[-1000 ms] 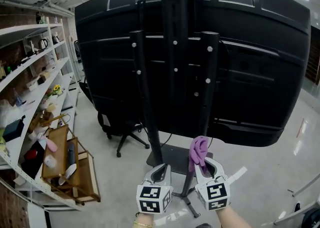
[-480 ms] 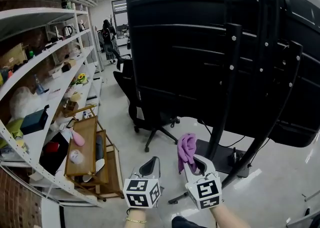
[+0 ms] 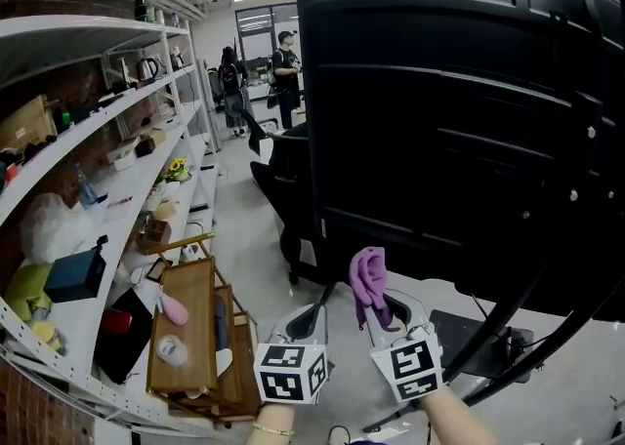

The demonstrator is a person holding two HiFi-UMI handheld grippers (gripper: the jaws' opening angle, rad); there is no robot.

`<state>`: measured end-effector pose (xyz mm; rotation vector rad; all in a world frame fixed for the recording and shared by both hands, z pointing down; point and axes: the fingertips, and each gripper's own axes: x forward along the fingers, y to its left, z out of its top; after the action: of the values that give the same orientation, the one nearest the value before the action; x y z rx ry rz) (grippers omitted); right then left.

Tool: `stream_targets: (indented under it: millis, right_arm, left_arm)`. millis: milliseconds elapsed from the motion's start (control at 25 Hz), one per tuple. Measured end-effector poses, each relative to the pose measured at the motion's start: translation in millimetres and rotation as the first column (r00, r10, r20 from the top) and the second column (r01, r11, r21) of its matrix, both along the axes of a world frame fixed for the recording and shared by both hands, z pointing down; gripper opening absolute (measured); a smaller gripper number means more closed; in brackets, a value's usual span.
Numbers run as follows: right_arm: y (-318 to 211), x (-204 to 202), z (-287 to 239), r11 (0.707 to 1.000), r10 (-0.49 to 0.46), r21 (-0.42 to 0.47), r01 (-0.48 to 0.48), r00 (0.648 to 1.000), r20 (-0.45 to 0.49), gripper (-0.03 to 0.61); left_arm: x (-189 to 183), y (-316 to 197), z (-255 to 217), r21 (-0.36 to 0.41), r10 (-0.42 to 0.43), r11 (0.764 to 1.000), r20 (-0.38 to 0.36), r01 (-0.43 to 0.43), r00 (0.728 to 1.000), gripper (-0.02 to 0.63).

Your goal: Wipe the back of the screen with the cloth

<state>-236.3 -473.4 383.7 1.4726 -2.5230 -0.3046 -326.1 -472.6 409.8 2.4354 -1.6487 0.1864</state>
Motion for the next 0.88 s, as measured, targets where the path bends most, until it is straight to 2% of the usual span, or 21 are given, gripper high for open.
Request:
stream_targets:
  millis: [120, 280, 480, 600, 800, 840, 880]
  right_arm:
    - [-45.0, -16.4, -31.3, 0.998, 0.014, 0.056, -0.012, 0.999, -0.031, 0.069]
    - [-95.0, -32.2, -91.7, 0.989, 0.028, 0.145, -0.009, 0.992, -0.124, 0.069]
    - [-132.9, -41.4, -179.1, 0.963, 0.119, 0.265, -0.047, 0.957, -0.263, 0.069]
    - [-149.6, -49.2, -250.8, 0.921, 0.233, 0.378, -0.094, 0.911, -0.341, 0.069]
    - [-166.4, -53.9, -370.5, 0.816, 0.423, 0.551, -0.174, 0.829, -0.365, 0.069]
    - [-172.0, -54.3, -391.5, 0.791, 0.466, 0.582, -0.187, 0.800, -0.377, 0.067]
    - [-178.0, -54.9, -410.1, 0.763, 0.517, 0.616, -0.197, 0.757, -0.399, 0.069]
  left_arm:
    - [-9.7, -49.8, -22.5, 0.027, 0.038, 0.999, 0.041, -0.039, 0.998, 0.008]
    - [-18.4, -108.4, -68.1, 0.067, 0.082, 0.994, 0.054, -0.085, 0.995, 0.008]
    - [-14.6, -157.2, -128.1, 0.097, 0.180, 0.978, 0.064, -0.186, 0.981, 0.008]
    - [-12.4, -184.2, -175.3, 0.144, 0.225, 0.962, 0.067, -0.232, 0.972, 0.008]
    - [-3.0, -219.2, -250.0, 0.232, 0.282, 0.926, 0.102, -0.298, 0.954, 0.008]
    - [-2.5, -225.2, -265.7, 0.254, 0.290, 0.918, 0.096, -0.305, 0.952, 0.008]
    - [-2.7, -230.6, -281.1, 0.277, 0.296, 0.910, 0.087, -0.308, 0.951, 0.008]
